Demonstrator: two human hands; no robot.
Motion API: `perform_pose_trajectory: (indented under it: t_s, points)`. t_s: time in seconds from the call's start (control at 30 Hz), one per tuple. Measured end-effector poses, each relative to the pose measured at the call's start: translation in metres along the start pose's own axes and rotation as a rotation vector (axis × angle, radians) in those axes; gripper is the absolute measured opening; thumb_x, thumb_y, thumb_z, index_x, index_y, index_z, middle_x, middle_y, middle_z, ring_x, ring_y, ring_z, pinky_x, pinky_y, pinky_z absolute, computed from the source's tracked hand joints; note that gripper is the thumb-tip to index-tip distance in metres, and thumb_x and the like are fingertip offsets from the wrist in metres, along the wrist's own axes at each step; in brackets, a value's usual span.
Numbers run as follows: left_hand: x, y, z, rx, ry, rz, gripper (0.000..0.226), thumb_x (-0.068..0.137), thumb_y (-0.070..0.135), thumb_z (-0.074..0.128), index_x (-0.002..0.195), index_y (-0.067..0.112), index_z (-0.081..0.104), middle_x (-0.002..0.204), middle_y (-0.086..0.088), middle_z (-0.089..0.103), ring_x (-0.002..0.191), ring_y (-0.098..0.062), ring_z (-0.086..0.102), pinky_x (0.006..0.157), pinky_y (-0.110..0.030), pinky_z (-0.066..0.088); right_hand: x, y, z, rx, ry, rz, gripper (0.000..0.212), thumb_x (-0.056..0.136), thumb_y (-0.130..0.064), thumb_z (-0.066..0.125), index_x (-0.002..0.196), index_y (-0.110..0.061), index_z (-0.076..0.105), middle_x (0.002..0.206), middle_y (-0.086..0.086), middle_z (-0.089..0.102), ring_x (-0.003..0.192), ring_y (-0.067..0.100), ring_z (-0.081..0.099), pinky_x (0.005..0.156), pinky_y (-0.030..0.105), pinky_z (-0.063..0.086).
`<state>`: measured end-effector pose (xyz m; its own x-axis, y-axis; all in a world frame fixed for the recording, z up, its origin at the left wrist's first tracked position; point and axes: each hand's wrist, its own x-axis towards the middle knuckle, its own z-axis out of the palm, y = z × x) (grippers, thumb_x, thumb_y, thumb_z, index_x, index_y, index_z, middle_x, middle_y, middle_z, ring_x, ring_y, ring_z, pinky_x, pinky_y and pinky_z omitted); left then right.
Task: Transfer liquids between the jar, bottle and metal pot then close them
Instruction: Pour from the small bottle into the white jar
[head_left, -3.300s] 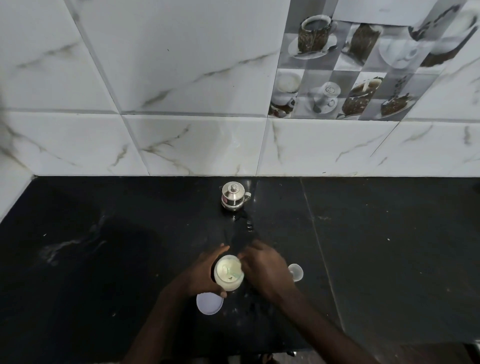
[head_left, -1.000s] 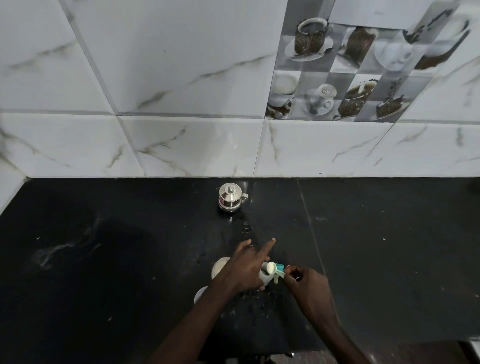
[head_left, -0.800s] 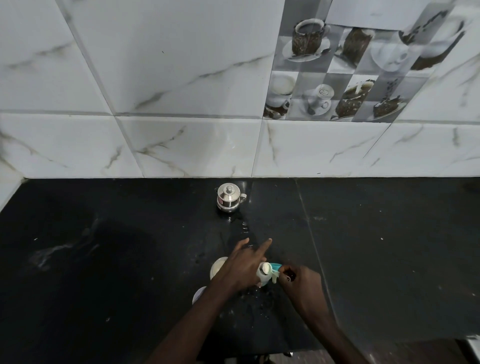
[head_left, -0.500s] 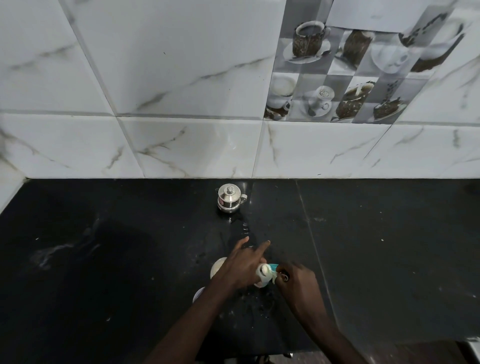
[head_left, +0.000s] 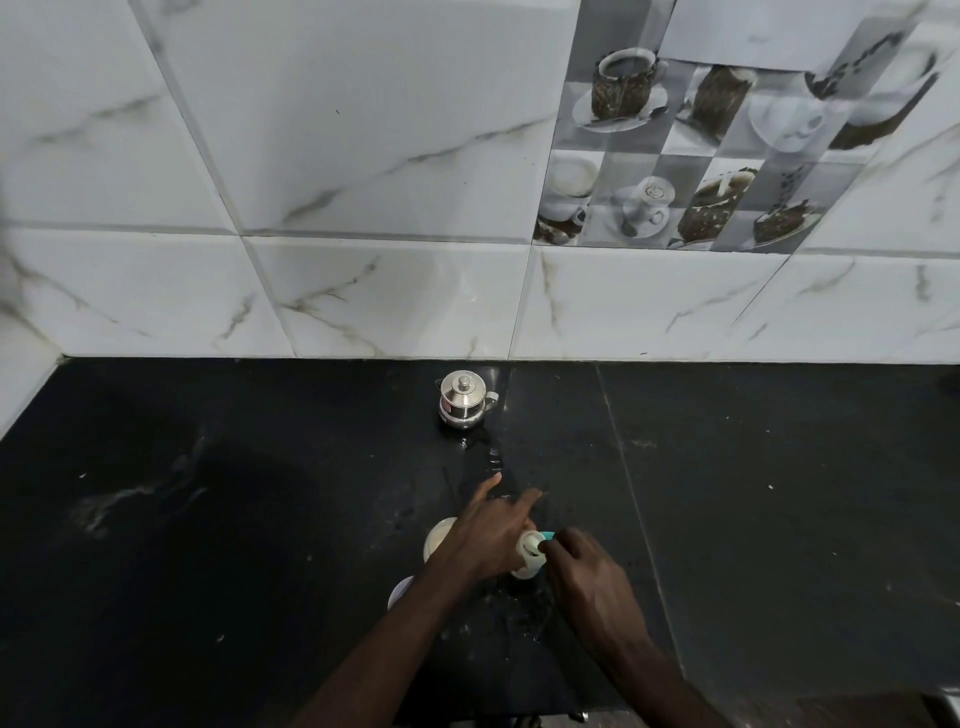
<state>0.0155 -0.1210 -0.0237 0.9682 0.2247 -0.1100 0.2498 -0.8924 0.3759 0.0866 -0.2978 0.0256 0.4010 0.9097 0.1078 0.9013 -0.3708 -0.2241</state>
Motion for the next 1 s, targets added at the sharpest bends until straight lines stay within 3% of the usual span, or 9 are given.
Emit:
perform_pose_trajectory:
  t_s: [0.13,0.27,0.37,0.57,0.73,0.83,0.9,0.97,1.0]
  points:
    - [0.000,0.000,0.000,0.000,0.007,0.005,0.093,0.075,0.041,0.079,0.151,0.019,0.029,0.112,0.010,0.077,0.121,-0.013,0.065,0.125,-0.036,-0.005,-0.004,0.001,-0.004,0.017,0.017,-0.022,0.029,0.073,-0.019,0.078,0.099,-0.019,0.066,0.091,-0.003,0.056,0.080,0.016,0.054,0.049,0.026,0.030]
    - [0.000,-0.003,0.005,-0.004,0.033,0.003,0.090,0.076,0.043,0.076,0.149,0.021,0.029,0.109,0.009,0.077,0.119,-0.013,0.066,0.123,-0.033,-0.009,-0.005,0.007,-0.004,0.051,-0.021,-0.007,0.029,0.081,-0.026,0.057,0.106,-0.018,0.068,0.098,-0.002,0.060,0.088,0.019,0.058,0.052,0.029,0.043]
    - [0.000,-0.002,0.004,-0.014,0.010,0.005,0.091,0.076,0.043,0.077,0.149,0.020,0.029,0.111,0.010,0.077,0.121,-0.013,0.065,0.125,-0.037,-0.004,-0.006,0.010,-0.004,0.054,-0.049,0.012,0.029,0.082,-0.025,0.055,0.107,-0.019,0.069,0.102,-0.003,0.060,0.092,0.020,0.060,0.055,0.032,0.050]
    - [0.000,-0.002,0.003,-0.027,-0.003,-0.001,0.087,0.077,0.043,0.076,0.148,0.020,0.031,0.110,0.010,0.077,0.121,-0.013,0.064,0.126,-0.038,-0.003,-0.012,0.008,-0.005,0.089,-0.006,0.032,0.033,0.087,-0.031,0.048,0.107,-0.019,0.072,0.104,-0.003,0.065,0.095,0.018,0.061,0.059,0.027,0.048]
    - [-0.002,-0.002,0.002,-0.030,0.003,0.003,0.087,0.077,0.041,0.078,0.148,0.019,0.032,0.113,0.010,0.077,0.124,-0.013,0.063,0.126,-0.039,-0.002,-0.015,0.008,-0.002,0.200,0.039,0.087,0.031,0.090,-0.033,0.053,0.108,-0.019,0.074,0.106,-0.005,0.066,0.097,0.014,0.063,0.068,0.030,0.055]
    - [-0.002,-0.001,0.003,-0.017,0.022,0.003,0.093,0.075,0.043,0.080,0.150,0.022,0.029,0.115,0.012,0.076,0.125,-0.012,0.061,0.125,-0.037,-0.005,-0.013,0.007,-0.004,0.408,0.160,0.223,0.011,0.089,-0.017,0.072,0.097,-0.023,0.079,0.098,-0.013,0.069,0.092,-0.002,0.064,0.078,0.017,0.051]
    - [-0.005,-0.002,0.004,-0.044,0.001,-0.003,0.102,0.071,0.045,0.083,0.152,0.024,0.025,0.123,0.012,0.073,0.129,-0.011,0.057,0.126,-0.040,-0.003,-0.009,0.004,-0.011,0.516,0.204,0.389,0.026,0.083,-0.004,0.079,0.090,-0.030,0.080,0.088,-0.022,0.070,0.087,-0.010,0.064,0.074,0.006,0.046]
    - [-0.007,-0.002,0.001,-0.086,-0.028,-0.024,0.111,0.067,0.048,0.085,0.156,0.025,0.022,0.135,0.010,0.067,0.136,-0.009,0.050,0.128,-0.044,-0.001,-0.009,0.003,-0.013,0.666,0.205,0.600,0.030,0.083,-0.006,0.079,0.086,-0.036,0.080,0.081,-0.027,0.073,0.082,-0.012,0.067,0.074,0.005,0.047]
    - [-0.009,-0.003,-0.004,-0.131,-0.039,-0.042,0.114,0.067,0.048,0.085,0.158,0.027,0.020,0.140,0.010,0.064,0.139,-0.007,0.047,0.128,-0.044,-0.001,-0.007,0.004,-0.014,0.761,0.191,0.700,0.025,0.084,-0.009,0.079,0.085,-0.035,0.080,0.082,-0.026,0.075,0.081,-0.009,0.069,0.079,0.011,0.052]
